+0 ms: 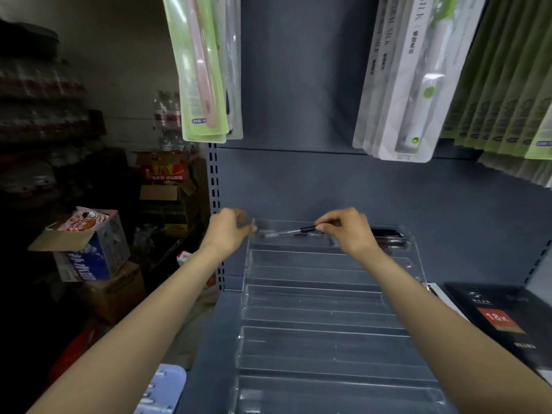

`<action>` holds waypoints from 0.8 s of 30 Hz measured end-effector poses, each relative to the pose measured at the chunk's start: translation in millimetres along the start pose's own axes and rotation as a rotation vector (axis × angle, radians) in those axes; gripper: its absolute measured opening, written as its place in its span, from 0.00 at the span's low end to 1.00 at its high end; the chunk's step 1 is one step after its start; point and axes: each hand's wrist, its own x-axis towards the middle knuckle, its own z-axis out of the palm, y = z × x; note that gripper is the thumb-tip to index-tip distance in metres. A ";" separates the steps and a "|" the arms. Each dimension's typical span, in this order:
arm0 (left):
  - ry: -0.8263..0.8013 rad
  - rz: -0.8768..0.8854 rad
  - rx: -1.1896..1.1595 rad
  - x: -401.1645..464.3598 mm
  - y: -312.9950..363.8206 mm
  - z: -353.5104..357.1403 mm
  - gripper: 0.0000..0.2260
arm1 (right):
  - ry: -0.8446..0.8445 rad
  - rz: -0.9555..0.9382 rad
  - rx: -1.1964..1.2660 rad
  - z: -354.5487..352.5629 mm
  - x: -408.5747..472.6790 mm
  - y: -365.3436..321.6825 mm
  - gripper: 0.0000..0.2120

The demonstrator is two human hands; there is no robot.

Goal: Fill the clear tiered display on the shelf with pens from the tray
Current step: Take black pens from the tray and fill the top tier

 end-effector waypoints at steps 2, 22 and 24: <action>-0.072 -0.027 -0.036 0.3 -5.7 -1.2 0.19 | -0.029 0.010 -0.030 7.2 4.2 -4.8 0.07; 0.017 -0.043 -0.199 -16.8 -10.3 3.5 0.14 | -0.230 0.083 -0.197 17.1 31.0 -7.1 0.05; 0.080 -0.038 -0.211 -24.1 -7.0 -1.1 0.13 | -0.160 0.019 -0.145 18.4 25.0 -11.7 0.05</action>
